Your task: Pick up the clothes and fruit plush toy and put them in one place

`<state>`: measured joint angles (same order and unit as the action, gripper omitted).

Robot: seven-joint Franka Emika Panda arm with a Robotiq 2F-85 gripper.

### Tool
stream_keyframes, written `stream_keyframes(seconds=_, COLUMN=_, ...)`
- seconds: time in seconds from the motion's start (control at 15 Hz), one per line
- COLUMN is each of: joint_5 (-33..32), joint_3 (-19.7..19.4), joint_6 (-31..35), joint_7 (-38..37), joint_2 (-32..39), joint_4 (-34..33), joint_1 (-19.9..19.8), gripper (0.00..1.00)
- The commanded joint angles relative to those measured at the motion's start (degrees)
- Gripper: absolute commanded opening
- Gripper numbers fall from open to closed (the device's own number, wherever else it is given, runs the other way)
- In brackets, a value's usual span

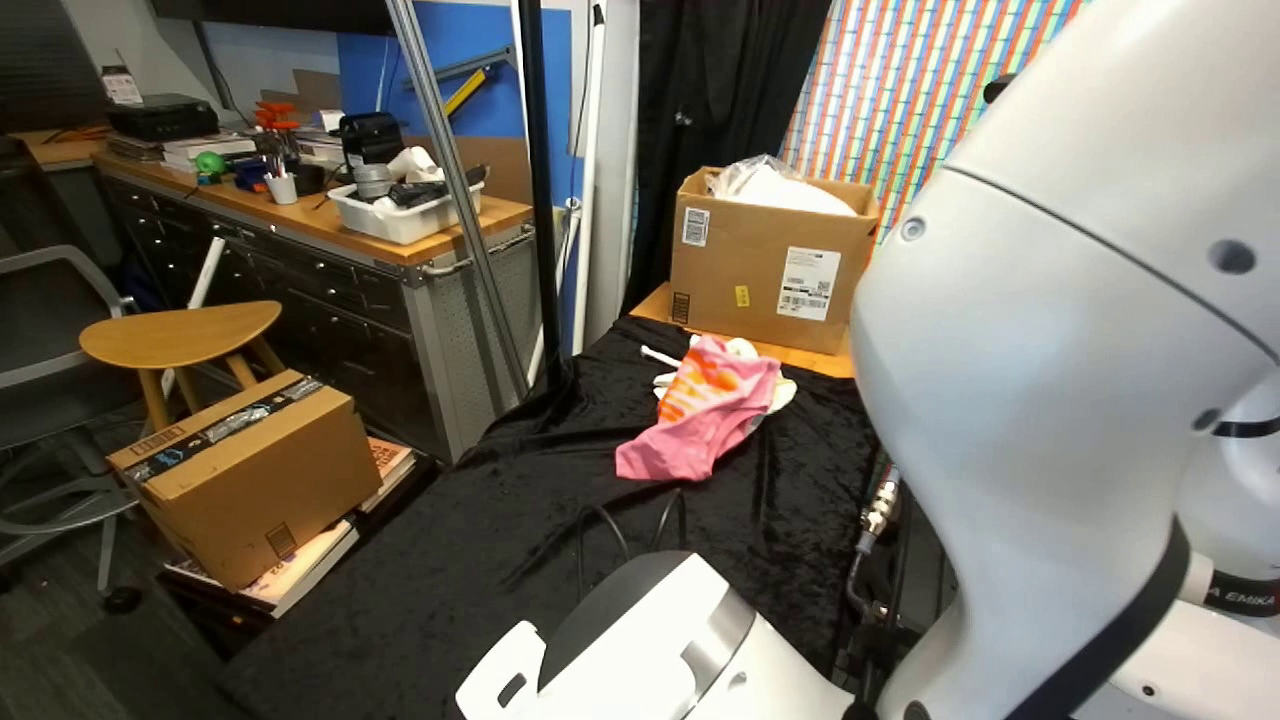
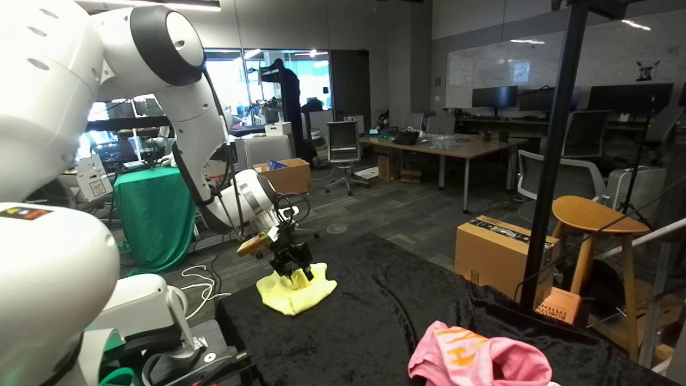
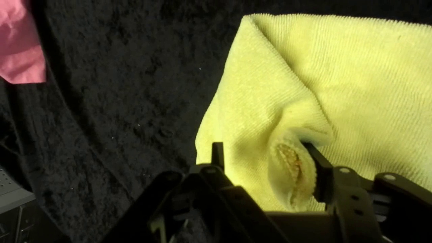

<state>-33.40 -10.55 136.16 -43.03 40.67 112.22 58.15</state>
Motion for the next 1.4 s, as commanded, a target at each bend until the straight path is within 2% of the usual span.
stream_keyframes(seconds=0.0, joint_5=-1.44, joint_3=1.39, joint_6=-1.54, joint_7=-0.86, joint_2=0.7, joint_4=-1.56, joint_1=-1.44, gripper=0.31)
stream_keyframes(seconds=0.2, joint_5=-1.55, joint_3=1.66, joint_6=-1.43, joint_7=-1.04, joint_2=0.47, joint_4=-1.44, joint_1=-1.73, gripper=0.07)
stream_keyframes(seconds=0.4, joint_5=-1.62, joint_3=1.72, joint_6=-1.48, joint_7=-1.37, joint_2=0.54, joint_4=-1.57, joint_1=-1.81, gripper=0.0)
stream_keyframes(seconds=0.6, joint_5=-2.21, joint_3=0.95, joint_6=-1.62, joint_7=-3.28, joint_2=0.07, joint_4=-1.36, joint_1=-1.39, gripper=0.05)
stream_keyframes(seconds=0.93, joint_5=-4.88, joint_3=-1.35, joint_6=-1.24, joint_7=-11.78, joint_2=-3.08, joint_4=1.07, joint_1=-1.74, gripper=0.04)
stream_keyframes(seconds=1.33, joint_5=-10.57, joint_3=-4.05, joint_6=-2.02, joint_7=-27.09, joint_2=-10.76, joint_4=6.4, joint_1=-6.37, gripper=0.04)
